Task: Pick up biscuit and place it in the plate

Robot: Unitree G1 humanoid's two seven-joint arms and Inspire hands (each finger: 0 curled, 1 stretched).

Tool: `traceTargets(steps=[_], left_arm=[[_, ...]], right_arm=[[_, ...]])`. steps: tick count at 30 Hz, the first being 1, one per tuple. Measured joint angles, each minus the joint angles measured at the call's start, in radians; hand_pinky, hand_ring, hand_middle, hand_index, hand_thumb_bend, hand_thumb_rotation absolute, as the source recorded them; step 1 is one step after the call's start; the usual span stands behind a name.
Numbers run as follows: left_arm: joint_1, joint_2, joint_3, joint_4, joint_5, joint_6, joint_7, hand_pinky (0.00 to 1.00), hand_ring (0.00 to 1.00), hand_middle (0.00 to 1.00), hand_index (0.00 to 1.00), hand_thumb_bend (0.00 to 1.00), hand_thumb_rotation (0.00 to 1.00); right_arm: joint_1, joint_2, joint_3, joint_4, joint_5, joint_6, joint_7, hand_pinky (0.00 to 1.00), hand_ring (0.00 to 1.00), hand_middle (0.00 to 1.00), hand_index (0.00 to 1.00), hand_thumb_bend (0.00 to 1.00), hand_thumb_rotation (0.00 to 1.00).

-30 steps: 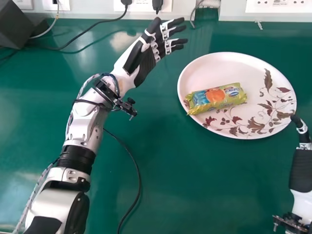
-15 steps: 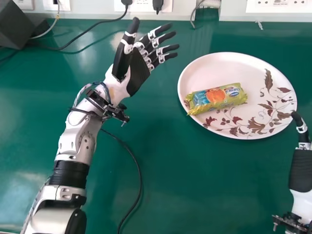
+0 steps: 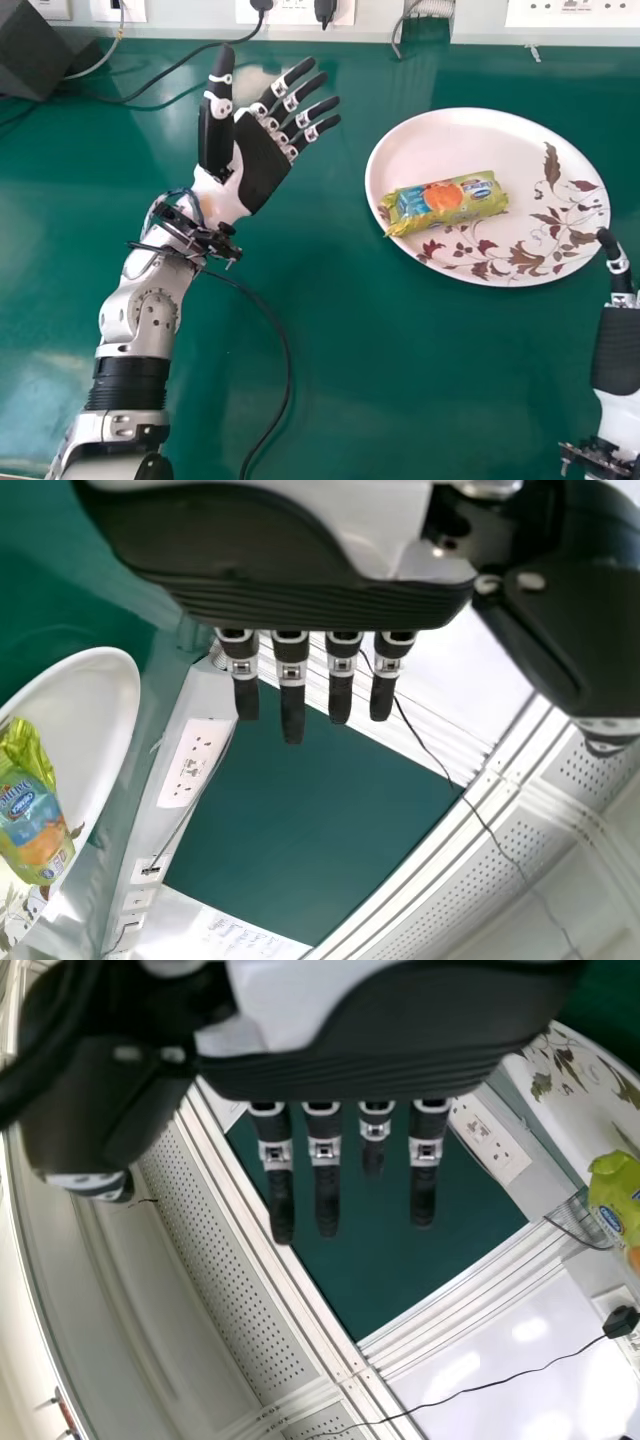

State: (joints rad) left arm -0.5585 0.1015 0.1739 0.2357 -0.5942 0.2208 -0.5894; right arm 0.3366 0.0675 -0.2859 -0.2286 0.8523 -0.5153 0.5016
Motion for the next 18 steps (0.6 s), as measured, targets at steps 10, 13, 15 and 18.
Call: traceTargets(steps=[10,13,15,18], left_arm=[[0.040,-0.018,0.055,-0.038,-0.099,0.128,0.045,0.94,0.88,0.99,0.97,1.00,0.63],[0.049,-0.021,0.069,-0.039,-0.124,0.144,0.050,0.94,0.89,0.98,0.97,1.00,0.61],[0.058,-0.023,0.077,-0.046,-0.134,0.154,0.052,0.95,0.89,0.99,0.97,1.00,0.61],[0.070,-0.033,0.093,-0.048,-0.161,0.169,0.059,0.96,0.89,0.99,0.97,1.00,0.61]], right_arm=[[0.000,0.000,0.001,-0.001,0.001,0.005,0.010,0.70,0.78,0.75,0.70,0.80,0.00],[0.000,0.000,0.001,-0.002,0.004,0.013,0.011,0.69,0.78,0.76,0.70,0.79,0.00],[0.000,0.000,0.000,-0.003,0.008,0.017,0.012,0.68,0.77,0.75,0.70,0.79,0.00],[0.001,0.000,-0.001,-0.003,0.009,0.020,0.013,0.67,0.77,0.74,0.71,0.79,0.00]])
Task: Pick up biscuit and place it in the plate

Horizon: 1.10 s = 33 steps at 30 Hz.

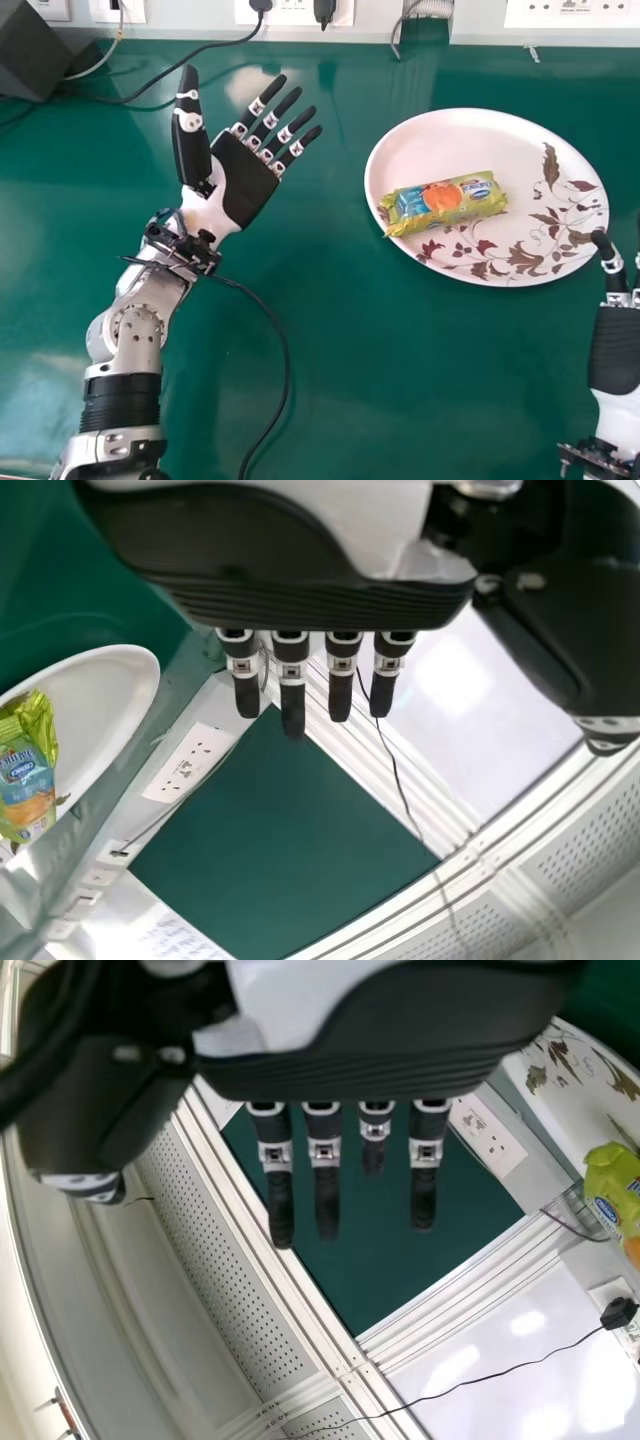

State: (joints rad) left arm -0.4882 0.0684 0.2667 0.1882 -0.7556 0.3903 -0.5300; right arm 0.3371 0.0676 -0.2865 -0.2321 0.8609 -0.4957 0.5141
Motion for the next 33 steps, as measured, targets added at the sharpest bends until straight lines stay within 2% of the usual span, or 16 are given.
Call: traceTargets(steps=[7,17,25,33], left_arm=[[0.018,-0.025,0.035,0.000,-0.054,0.026,0.010,0.97,0.90,0.99,0.95,1.00,0.59],[0.050,-0.061,0.068,-0.012,-0.130,0.039,0.016,0.98,0.90,0.98,0.94,1.00,0.60],[0.092,-0.092,0.105,-0.054,-0.210,0.086,0.094,0.97,0.89,0.98,0.94,1.00,0.60],[0.113,-0.097,0.132,-0.057,-0.250,0.096,0.101,0.95,0.88,0.97,0.94,1.00,0.59]], right_arm=[[0.001,0.000,-0.002,-0.004,0.013,0.016,0.001,0.63,0.76,0.74,0.69,0.76,0.00],[0.002,0.000,-0.003,-0.009,0.024,0.032,0.010,0.61,0.74,0.71,0.69,0.78,0.00],[0.006,0.002,-0.003,-0.014,0.029,0.035,0.015,0.63,0.72,0.69,0.66,0.77,0.00],[0.008,0.002,-0.003,-0.014,0.031,0.035,0.018,0.60,0.69,0.68,0.65,0.85,0.01]])
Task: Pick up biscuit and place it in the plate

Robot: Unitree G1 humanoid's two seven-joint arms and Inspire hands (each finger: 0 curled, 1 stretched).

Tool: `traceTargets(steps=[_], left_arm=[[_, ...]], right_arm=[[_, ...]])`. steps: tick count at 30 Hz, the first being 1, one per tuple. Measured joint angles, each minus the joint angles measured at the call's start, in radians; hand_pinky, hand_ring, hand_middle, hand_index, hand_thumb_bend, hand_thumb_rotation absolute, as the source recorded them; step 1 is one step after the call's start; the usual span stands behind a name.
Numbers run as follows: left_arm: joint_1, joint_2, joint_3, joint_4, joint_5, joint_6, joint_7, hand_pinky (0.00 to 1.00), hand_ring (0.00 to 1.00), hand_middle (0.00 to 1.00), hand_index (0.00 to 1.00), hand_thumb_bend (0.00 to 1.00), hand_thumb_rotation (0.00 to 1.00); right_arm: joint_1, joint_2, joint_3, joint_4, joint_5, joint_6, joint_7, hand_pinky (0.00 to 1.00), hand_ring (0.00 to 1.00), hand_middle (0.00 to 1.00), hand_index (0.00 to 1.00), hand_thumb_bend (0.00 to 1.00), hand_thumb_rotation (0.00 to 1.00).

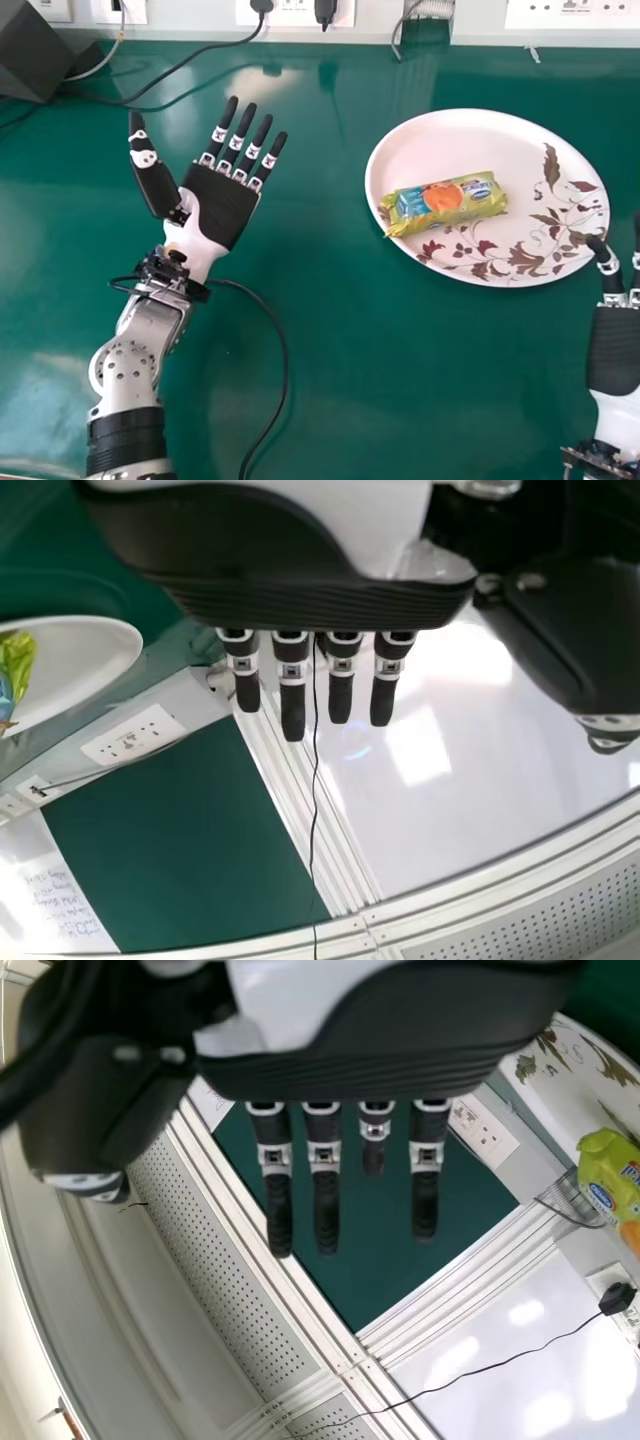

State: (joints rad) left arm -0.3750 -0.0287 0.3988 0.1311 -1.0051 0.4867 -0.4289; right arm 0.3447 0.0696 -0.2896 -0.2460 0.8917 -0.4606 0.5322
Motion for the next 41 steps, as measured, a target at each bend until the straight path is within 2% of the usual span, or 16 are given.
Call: traceTargets(steps=[8,16,26,32,41], left_arm=[[0.004,0.012,0.046,0.064,-0.018,-0.025,-0.042,0.90,0.87,0.96,0.94,1.00,0.60],[0.005,0.054,0.094,0.172,-0.018,-0.071,-0.112,0.86,0.86,0.95,0.94,1.00,0.61],[-0.035,0.123,0.135,0.300,-0.017,-0.135,-0.199,0.82,0.85,0.96,0.97,1.00,0.62],[-0.038,0.137,0.148,0.312,-0.019,-0.134,-0.204,0.81,0.85,0.96,0.97,1.00,0.64],[-0.040,0.137,0.171,0.318,-0.019,-0.152,-0.206,0.79,0.85,0.96,0.98,1.00,0.67]], right_arm=[[0.009,0.002,0.002,-0.005,-0.001,0.000,0.000,0.60,0.70,0.69,0.65,0.88,0.06],[0.012,0.003,0.000,-0.005,-0.004,0.000,-0.001,0.61,0.72,0.73,0.67,0.93,0.08],[0.013,0.003,-0.004,-0.004,-0.010,-0.002,-0.001,0.62,0.74,0.75,0.69,1.00,0.11],[0.013,0.003,-0.005,-0.003,-0.010,-0.003,-0.001,0.61,0.74,0.75,0.68,1.00,0.11],[0.009,0.003,-0.006,0.007,-0.015,-0.019,0.000,0.62,0.73,0.74,0.67,1.00,0.25]])
